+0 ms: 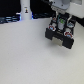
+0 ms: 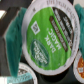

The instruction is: Open the kcup holder, insert the kcup into the holder, and close the kcup holder

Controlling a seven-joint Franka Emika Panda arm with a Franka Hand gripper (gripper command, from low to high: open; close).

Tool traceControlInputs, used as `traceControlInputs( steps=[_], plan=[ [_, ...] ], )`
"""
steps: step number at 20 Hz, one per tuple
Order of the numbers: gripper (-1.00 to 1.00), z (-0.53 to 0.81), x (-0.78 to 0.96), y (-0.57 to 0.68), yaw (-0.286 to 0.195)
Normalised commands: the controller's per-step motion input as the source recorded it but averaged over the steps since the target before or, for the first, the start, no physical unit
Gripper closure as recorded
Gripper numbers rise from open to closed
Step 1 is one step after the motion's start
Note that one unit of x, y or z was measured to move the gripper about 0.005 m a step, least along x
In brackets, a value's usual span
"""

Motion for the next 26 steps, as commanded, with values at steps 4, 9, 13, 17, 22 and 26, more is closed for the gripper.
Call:
traceControlInputs(
  steps=[4,9,13,17,22,26],
  plan=[
    [1.00,-0.17,0.14,0.10,0.006],
    [-1.00,0.00,0.12,0.13,0.022],
    [-1.00,0.34,0.17,0.05,0.041],
    [-1.00,0.40,0.21,0.00,0.046],
    [-1.00,0.52,0.35,-0.22,0.054],
    [-1.00,0.53,0.46,-0.39,0.056]
  ],
)
